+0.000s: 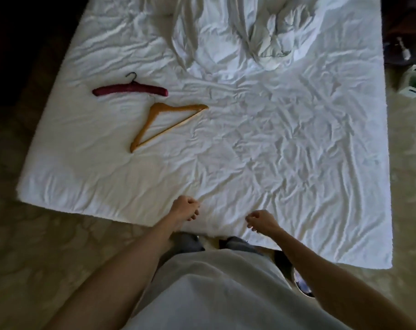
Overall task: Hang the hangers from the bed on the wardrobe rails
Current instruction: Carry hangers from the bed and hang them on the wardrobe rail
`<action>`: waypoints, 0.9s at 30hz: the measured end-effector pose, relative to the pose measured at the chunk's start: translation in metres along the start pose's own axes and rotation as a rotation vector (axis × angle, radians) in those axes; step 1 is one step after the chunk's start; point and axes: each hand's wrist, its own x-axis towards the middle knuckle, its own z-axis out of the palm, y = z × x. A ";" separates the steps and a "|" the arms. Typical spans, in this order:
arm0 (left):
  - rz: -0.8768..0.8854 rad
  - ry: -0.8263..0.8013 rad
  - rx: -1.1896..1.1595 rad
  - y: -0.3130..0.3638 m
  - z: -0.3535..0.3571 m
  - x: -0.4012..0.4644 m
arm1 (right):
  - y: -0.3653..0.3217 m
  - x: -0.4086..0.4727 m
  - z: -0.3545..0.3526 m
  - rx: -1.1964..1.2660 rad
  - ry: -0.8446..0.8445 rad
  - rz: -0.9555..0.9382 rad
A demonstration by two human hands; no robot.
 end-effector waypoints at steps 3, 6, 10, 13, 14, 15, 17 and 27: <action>-0.042 0.081 -0.136 0.009 -0.018 0.007 | -0.060 0.028 -0.016 -0.037 -0.045 -0.104; -0.061 0.160 -0.234 0.022 -0.050 0.024 | -0.133 0.058 -0.024 -0.043 -0.044 -0.195; -0.060 0.250 -0.317 0.048 -0.105 0.060 | -0.237 0.094 -0.030 -0.047 -0.035 -0.310; -0.049 0.278 -0.358 0.067 -0.151 0.100 | -0.310 0.121 -0.031 -0.123 -0.021 -0.368; -0.048 0.285 -0.373 0.072 -0.168 0.119 | -0.332 0.135 -0.030 -0.144 -0.012 -0.378; -0.054 0.292 -0.387 0.078 -0.184 0.138 | -0.352 0.151 -0.029 -0.148 -0.004 -0.378; -0.083 0.299 -0.392 0.089 -0.214 0.179 | -0.386 0.186 -0.022 -0.175 0.015 -0.377; -0.127 0.380 -0.437 0.155 -0.300 0.384 | -0.466 0.348 -0.006 -0.348 0.151 -0.332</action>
